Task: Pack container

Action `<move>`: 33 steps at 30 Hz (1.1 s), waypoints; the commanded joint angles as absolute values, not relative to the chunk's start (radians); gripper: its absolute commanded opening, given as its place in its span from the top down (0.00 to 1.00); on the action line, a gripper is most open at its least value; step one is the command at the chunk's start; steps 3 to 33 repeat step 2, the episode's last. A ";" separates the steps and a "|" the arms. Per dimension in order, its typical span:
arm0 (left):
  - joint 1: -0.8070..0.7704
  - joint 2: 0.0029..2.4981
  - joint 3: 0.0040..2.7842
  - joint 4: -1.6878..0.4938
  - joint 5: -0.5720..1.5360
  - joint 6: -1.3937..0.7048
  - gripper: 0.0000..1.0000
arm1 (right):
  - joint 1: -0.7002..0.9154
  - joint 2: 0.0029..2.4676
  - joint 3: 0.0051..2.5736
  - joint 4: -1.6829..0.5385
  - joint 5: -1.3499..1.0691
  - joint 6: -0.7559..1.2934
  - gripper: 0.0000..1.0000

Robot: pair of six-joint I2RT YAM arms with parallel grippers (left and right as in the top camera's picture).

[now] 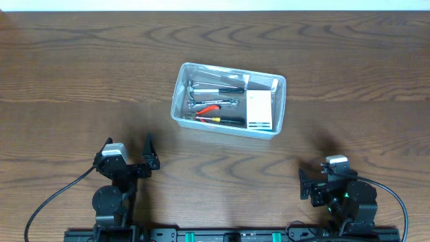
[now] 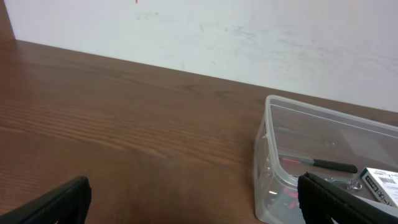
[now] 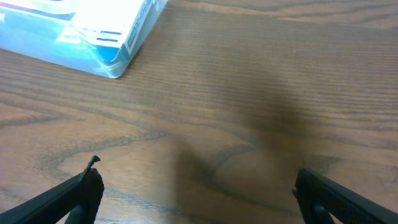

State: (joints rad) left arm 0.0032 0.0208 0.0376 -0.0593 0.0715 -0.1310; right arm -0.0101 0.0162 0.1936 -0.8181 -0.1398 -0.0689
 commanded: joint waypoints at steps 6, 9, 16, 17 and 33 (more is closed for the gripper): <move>-0.001 0.024 0.007 -0.069 0.067 -0.133 0.02 | -0.020 0.006 0.185 -0.819 -0.147 -0.057 0.01; -0.001 0.024 0.007 -0.069 0.067 -0.133 0.02 | -0.020 0.006 0.185 -0.819 -0.147 -0.057 0.01; -0.001 0.024 0.007 -0.069 0.067 -0.133 0.02 | -0.020 0.006 0.185 -0.819 -0.147 -0.057 0.01; -0.001 0.024 0.007 -0.069 0.067 -0.133 0.02 | -0.020 0.006 0.185 -0.819 -0.147 -0.057 0.01; -0.001 0.024 0.007 -0.069 0.067 -0.133 0.02 | -0.020 0.006 0.185 -0.819 -0.147 -0.057 0.01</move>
